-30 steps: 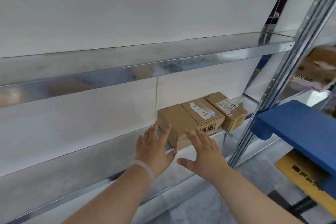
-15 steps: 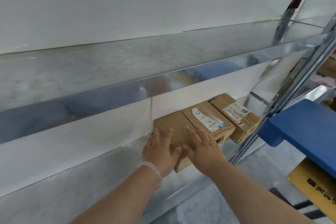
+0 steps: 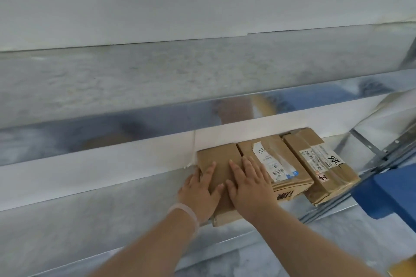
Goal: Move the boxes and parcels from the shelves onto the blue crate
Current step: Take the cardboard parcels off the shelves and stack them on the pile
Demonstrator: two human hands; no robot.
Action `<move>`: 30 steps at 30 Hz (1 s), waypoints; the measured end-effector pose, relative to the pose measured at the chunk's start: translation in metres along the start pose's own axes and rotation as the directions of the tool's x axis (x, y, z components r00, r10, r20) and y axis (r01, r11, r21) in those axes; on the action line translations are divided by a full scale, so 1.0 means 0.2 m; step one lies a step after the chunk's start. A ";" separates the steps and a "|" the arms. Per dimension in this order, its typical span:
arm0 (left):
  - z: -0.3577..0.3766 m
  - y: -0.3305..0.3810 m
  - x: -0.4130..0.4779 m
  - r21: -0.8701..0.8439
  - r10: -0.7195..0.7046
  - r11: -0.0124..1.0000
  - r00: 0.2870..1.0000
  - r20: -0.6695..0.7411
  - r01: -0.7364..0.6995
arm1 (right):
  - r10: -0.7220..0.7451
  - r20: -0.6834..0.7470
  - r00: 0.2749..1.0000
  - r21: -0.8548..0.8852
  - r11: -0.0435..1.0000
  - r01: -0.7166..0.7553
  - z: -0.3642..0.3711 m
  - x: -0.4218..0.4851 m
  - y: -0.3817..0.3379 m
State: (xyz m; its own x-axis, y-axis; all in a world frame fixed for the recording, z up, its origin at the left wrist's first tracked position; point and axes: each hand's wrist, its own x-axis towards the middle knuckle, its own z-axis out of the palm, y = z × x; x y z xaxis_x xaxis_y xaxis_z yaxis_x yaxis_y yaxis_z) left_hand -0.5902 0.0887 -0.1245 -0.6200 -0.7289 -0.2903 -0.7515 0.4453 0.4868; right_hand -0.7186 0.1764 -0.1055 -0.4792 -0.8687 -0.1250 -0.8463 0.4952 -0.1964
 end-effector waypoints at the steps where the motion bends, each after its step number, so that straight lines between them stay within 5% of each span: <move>1: 0.00 -0.01 0.00 -0.022 -0.007 1.000 1.000 -0.012 0.007 | -0.011 0.006 1.000 0.008 1.000 0.011 0.00 0.00 -0.01; 13: 0.02 -0.20 -0.18 -0.493 -0.184 0.862 0.979 -0.086 0.118 | -0.098 0.245 0.965 0.573 0.817 -0.062 0.06 0.07 -0.16; 21: 0.09 -0.26 -0.36 -0.738 -0.393 0.665 0.895 -0.213 0.116 | -0.287 0.251 0.925 0.621 0.780 0.073 0.11 0.03 -0.30; 30: 0.03 -0.51 -0.89 -0.723 -0.552 0.684 0.714 -0.431 0.092 | -0.542 0.201 0.816 0.670 0.684 0.289 0.21 -0.30 -0.75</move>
State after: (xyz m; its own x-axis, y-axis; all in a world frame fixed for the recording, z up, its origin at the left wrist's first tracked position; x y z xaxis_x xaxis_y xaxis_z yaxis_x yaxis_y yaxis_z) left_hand -0.4036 0.1766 -0.1283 0.0692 -0.9903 -0.1206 -0.4079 -0.1385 0.9025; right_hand -0.5531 0.1539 -0.1102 0.1143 -0.9749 -0.1909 -0.5617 0.0951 -0.8219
